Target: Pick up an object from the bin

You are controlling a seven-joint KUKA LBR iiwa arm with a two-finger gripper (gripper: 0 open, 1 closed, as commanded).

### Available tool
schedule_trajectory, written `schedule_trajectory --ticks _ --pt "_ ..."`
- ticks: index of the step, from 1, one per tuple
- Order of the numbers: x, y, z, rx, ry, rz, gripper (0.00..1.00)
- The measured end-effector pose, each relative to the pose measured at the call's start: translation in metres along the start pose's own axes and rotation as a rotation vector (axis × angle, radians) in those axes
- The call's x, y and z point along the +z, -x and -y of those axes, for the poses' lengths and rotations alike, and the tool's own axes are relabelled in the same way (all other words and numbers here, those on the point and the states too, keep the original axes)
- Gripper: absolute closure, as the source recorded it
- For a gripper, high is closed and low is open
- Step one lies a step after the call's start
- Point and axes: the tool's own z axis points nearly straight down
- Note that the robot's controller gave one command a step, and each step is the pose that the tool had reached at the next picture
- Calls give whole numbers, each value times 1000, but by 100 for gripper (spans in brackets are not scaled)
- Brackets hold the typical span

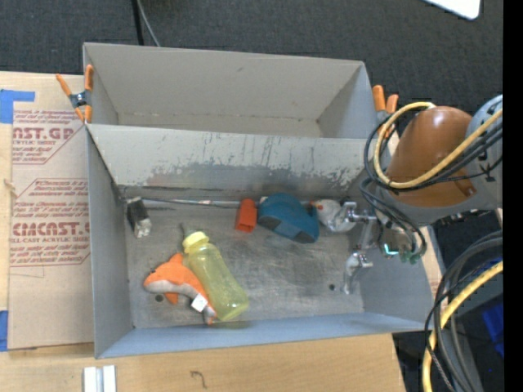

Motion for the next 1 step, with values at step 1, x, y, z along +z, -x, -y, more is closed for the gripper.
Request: schedule_trajectory --ticks 1 --pt "-4 2 0 -1 -1 7 0"
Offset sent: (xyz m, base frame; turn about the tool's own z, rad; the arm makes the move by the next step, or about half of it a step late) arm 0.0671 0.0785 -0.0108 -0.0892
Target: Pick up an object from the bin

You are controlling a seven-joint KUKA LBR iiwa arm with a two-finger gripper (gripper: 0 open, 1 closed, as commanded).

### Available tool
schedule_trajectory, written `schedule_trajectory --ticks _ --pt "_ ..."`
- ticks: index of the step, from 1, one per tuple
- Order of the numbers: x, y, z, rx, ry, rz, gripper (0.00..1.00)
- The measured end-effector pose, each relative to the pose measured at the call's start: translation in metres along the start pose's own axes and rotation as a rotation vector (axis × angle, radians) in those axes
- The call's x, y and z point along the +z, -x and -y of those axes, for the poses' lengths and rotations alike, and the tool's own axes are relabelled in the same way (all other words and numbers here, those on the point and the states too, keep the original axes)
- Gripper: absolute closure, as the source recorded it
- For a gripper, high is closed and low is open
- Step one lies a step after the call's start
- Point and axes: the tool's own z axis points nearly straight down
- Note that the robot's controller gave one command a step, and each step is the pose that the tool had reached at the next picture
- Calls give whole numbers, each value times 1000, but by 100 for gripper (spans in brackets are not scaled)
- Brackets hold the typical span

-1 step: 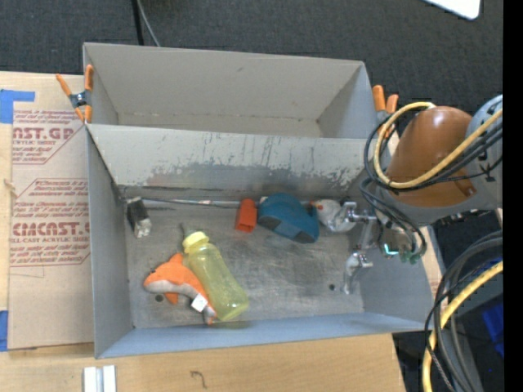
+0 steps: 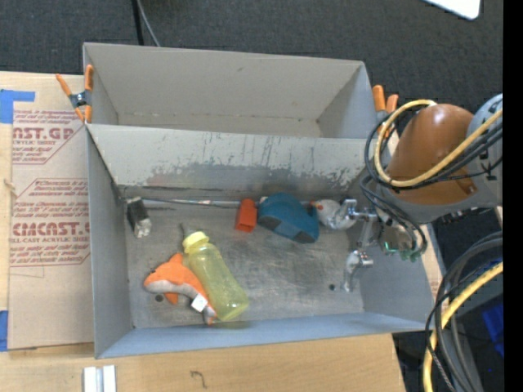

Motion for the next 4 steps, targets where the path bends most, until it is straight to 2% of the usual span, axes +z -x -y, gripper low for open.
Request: schedule_trajectory --ticks 1,2,3,4 --pt "7 32 -34 -35 -2 1 0" --pt "3 54 -57 -106 5 2 0" --pt "-11 66 -20 -268 0 1 0" --pt "71 66 -19 -143 -4 25 100"
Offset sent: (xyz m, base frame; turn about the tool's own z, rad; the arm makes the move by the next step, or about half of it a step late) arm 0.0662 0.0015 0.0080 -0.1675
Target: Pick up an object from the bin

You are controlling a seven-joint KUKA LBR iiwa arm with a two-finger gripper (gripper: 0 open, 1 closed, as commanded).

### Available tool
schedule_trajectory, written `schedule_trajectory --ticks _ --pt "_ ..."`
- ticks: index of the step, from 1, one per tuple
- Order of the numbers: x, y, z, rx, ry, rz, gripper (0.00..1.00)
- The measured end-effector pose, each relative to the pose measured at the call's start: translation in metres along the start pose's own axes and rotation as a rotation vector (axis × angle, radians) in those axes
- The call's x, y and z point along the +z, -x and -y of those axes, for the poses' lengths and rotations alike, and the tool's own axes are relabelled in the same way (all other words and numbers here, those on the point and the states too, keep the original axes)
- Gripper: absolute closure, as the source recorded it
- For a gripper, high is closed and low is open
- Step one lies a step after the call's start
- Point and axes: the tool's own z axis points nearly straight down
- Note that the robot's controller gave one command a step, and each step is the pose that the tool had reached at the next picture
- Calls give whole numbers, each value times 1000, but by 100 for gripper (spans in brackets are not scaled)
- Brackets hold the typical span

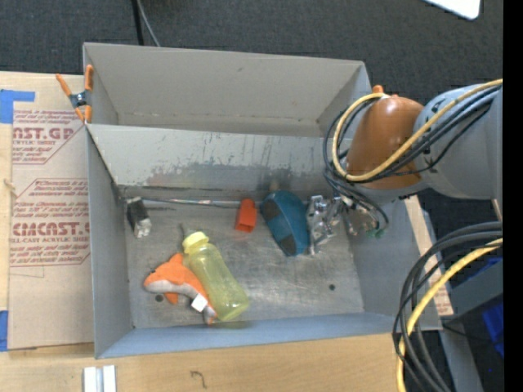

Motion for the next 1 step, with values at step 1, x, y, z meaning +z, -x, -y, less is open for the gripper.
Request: schedule_trajectory --ticks 1 --pt "5 -6 -1 -1 4 -20 0"
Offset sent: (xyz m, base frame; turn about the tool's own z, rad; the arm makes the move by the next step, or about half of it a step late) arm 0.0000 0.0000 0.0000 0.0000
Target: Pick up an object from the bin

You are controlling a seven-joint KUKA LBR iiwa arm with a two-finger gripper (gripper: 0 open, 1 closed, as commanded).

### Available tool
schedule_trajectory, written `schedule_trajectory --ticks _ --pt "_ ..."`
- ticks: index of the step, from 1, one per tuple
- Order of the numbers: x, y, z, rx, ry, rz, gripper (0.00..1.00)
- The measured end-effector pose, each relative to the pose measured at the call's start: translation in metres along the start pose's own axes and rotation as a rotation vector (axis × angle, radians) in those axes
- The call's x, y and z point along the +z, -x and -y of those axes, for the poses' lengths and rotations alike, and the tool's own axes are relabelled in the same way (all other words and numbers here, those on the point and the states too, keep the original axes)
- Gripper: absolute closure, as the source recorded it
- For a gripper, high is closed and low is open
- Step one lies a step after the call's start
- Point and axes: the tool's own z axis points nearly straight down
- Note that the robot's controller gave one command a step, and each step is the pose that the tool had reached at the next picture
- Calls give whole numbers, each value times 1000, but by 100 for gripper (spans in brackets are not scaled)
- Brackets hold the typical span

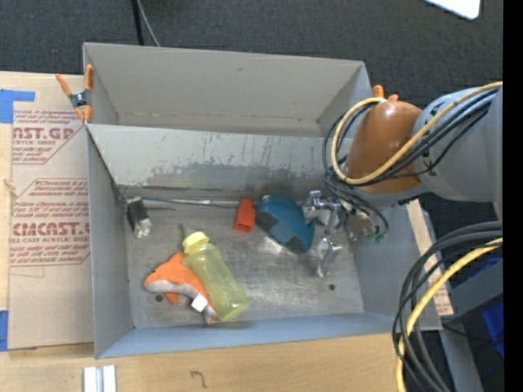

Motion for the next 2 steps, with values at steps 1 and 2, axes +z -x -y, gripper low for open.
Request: schedule_trajectory --ticks 1,2 --pt "-1 1 -1 -1 1 3 100" --pt "-1 1 -1 -2 1 3 100"
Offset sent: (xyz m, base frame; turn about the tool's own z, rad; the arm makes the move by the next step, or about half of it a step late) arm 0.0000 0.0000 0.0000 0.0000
